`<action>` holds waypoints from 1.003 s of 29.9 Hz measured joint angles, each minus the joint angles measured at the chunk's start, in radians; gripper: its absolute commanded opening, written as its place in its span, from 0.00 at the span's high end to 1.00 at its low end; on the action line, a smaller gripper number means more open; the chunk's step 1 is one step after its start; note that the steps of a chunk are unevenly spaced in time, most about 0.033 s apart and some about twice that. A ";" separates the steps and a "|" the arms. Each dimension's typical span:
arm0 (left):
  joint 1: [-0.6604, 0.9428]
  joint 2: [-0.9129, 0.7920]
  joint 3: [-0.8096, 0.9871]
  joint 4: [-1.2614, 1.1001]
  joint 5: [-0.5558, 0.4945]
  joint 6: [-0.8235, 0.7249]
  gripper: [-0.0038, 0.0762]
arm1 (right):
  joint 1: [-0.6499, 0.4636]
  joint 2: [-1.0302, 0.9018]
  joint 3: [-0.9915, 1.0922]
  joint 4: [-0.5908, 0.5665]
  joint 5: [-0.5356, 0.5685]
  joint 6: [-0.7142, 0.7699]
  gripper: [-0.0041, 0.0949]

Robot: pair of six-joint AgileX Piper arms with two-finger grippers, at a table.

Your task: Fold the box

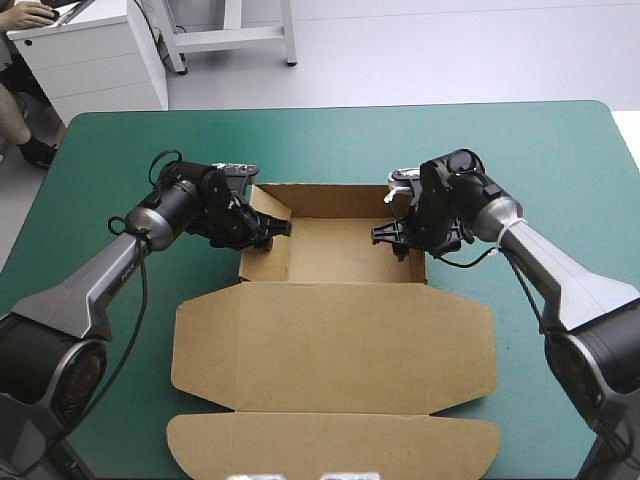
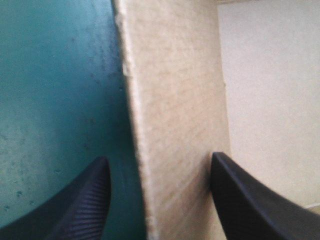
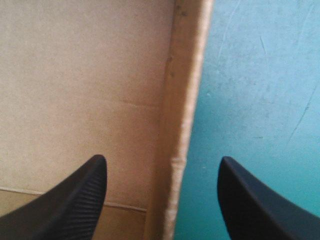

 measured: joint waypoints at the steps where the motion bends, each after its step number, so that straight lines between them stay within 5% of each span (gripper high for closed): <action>1: 0.000 0.000 0.000 0.001 0.000 0.000 0.36 | 0.000 0.000 0.000 0.000 -0.004 0.000 0.25; 10: 0.000 0.006 -0.107 0.009 0.056 0.000 0.41 | 0.000 0.009 -0.089 -0.018 -0.025 0.008 0.25; 18: 0.000 0.006 -0.383 0.060 0.228 0.007 0.96 | 0.000 0.001 -0.265 -0.025 0.090 0.010 0.26; 30: 0.000 -0.143 -0.447 0.035 0.265 0.070 0.96 | 0.000 -0.139 -0.217 -0.023 0.109 0.023 0.26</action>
